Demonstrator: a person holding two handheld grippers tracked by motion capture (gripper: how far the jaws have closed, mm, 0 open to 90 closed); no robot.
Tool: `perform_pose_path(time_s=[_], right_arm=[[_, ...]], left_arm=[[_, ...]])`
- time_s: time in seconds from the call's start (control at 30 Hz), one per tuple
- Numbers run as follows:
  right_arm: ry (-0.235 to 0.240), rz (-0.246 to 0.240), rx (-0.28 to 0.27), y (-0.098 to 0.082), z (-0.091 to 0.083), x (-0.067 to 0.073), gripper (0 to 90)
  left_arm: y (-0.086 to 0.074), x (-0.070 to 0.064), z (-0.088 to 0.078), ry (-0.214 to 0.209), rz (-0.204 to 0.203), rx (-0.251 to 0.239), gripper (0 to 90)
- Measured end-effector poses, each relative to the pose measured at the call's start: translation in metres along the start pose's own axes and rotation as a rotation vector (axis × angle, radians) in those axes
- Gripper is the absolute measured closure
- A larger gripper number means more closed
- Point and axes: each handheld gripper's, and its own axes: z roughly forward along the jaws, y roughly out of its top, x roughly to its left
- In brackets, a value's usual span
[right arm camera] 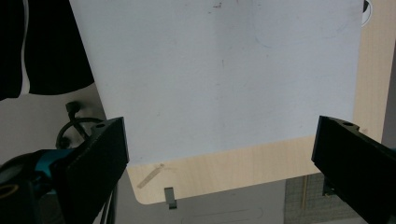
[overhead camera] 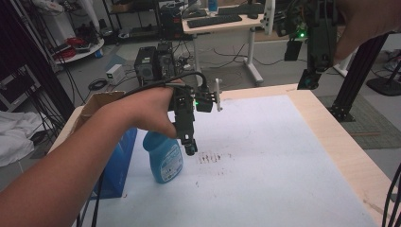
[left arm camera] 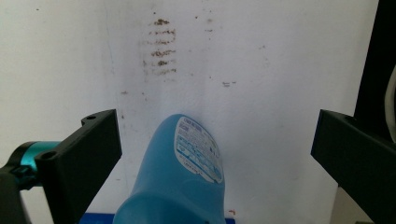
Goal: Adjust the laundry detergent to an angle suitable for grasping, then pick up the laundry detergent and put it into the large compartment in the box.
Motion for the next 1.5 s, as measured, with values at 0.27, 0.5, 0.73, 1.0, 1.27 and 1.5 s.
perform_pose_path(time_s=[0.27,0.5,0.73,1.0,1.27,1.5], right_arm=[[-0.011,0.025,-0.003,-0.010,-0.004,0.000,2.8],[-0.006,0.016,0.012,-0.007,-0.001,-0.001,2.8],[-0.017,0.011,0.025,-0.002,-0.002,0.000,2.8],[-0.024,0.011,0.031,0.001,-0.002,0.000,2.8],[-0.026,0.013,0.036,0.005,-0.004,0.000,2.9],[-0.025,0.016,0.042,0.010,-0.005,0.001,2.8]], left_arm=[[0.003,-0.002,0.002,0.002,0.000,0.007,1.7],[0.000,-0.005,-0.007,0.023,-0.033,-0.013,1.7],[-0.007,-0.010,-0.030,0.037,-0.087,-0.042,1.7],[-0.019,-0.011,-0.058,0.056,-0.216,-0.067,1.7],[-0.042,-0.007,-0.068,0.058,-0.372,-0.052,1.7],[-0.064,-0.003,-0.068,0.049,-0.509,-0.050,1.6]])
